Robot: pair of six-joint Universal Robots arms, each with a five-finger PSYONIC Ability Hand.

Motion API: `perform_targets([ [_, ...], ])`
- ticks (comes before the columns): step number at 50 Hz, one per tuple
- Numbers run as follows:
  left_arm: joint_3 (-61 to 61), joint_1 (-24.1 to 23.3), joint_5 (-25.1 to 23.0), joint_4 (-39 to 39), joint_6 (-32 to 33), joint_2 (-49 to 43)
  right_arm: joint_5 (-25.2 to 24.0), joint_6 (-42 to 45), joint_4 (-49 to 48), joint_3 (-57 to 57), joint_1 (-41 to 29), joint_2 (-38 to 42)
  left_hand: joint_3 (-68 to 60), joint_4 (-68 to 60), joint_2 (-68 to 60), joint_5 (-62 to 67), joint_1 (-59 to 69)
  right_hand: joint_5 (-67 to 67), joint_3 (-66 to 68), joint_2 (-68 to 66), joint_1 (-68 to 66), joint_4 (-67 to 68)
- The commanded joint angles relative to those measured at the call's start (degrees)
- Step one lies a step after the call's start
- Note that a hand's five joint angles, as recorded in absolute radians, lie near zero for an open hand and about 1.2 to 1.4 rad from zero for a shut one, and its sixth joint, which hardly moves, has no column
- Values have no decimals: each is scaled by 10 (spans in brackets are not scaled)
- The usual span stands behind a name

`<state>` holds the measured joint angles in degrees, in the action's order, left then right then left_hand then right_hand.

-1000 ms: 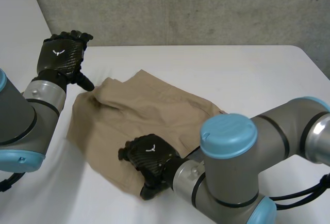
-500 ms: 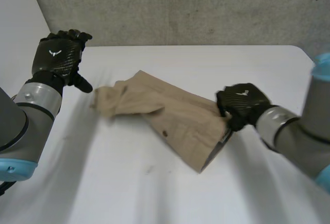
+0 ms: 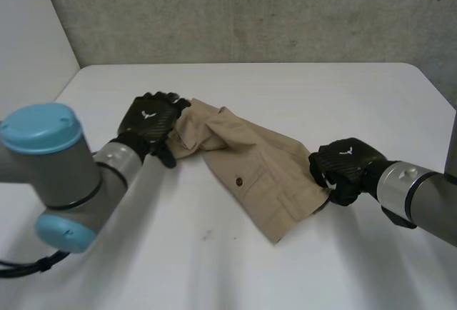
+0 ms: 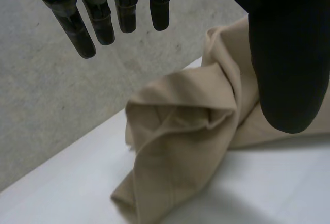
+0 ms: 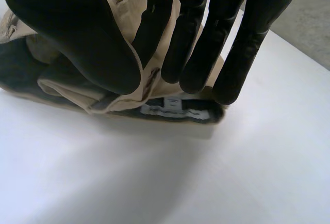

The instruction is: Fold the shorts.

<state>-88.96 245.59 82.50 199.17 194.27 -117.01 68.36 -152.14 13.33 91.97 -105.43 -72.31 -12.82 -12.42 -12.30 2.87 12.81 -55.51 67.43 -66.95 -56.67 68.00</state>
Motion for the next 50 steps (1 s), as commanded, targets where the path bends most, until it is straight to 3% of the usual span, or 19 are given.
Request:
perform_targets([
  [1, 121, -28, 10, -16, 1, -85, 1, -19, -5, 15, -19, -3, -16, -20, -21, 15, 16, -145, 126, -131, -233, 120],
  [7, 200, -30, 15, -48, 2, -160, 2, -20, -8, 22, -24, -13, -83, -87, -88, 83, 83, -145, 126, -131, -233, 120],
  [10, 234, -29, 16, -55, 5, -194, 6, -20, -10, 22, -24, -15, -236, -240, -241, 235, 236, -145, 126, -131, -233, 120],
  [11, 239, -28, 17, -55, 7, -199, 8, -20, -11, 21, -24, -16, -313, -317, -318, 312, 313, -145, 126, -131, -233, 120],
  [12, 249, -28, 20, -55, 13, -206, 9, -19, -11, 19, -22, -17, -492, -496, -497, 491, 492, -145, 126, -131, -233, 120],
  [14, 251, -27, 21, -55, 20, -206, 12, -19, -11, 16, -19, -17, -653, -657, -658, 652, 653, -145, 126, -131, -233, 120],
  [15, 251, -26, 22, -56, 25, -205, 13, -19, -11, 15, -17, -17, -672, -676, -677, 671, 672, -145, 126, -131, -233, 120],
  [22, 192, -21, 21, -88, 65, -138, 56, -11, -11, -4, -17, -13, -672, -676, -677, 671, 672, -145, 126, -131, -233, 120],
  [38, -1, 9, 17, -119, 62, 69, 102, -15, -33, -71, -21, 6, -672, -676, -677, 671, 672, -144, 125, -129, -232, 119],
  [39, -9, 10, 17, -121, 62, 76, 103, -25, -24, -74, -23, 6, -672, -676, -677, 671, 672, -11, -9, 4, -99, -14],
  [43, -47, 4, 16, -121, 61, 95, 100, -77, 15, -89, -21, 1, -672, -676, -677, 671, 672, 289, -309, 304, 201, -314],
  [50, -59, 0, 20, -121, 53, 94, 95, -194, 85, -120, -14, -26, -672, -676, -677, 671, 672, 423, -442, 437, 334, -448],
])
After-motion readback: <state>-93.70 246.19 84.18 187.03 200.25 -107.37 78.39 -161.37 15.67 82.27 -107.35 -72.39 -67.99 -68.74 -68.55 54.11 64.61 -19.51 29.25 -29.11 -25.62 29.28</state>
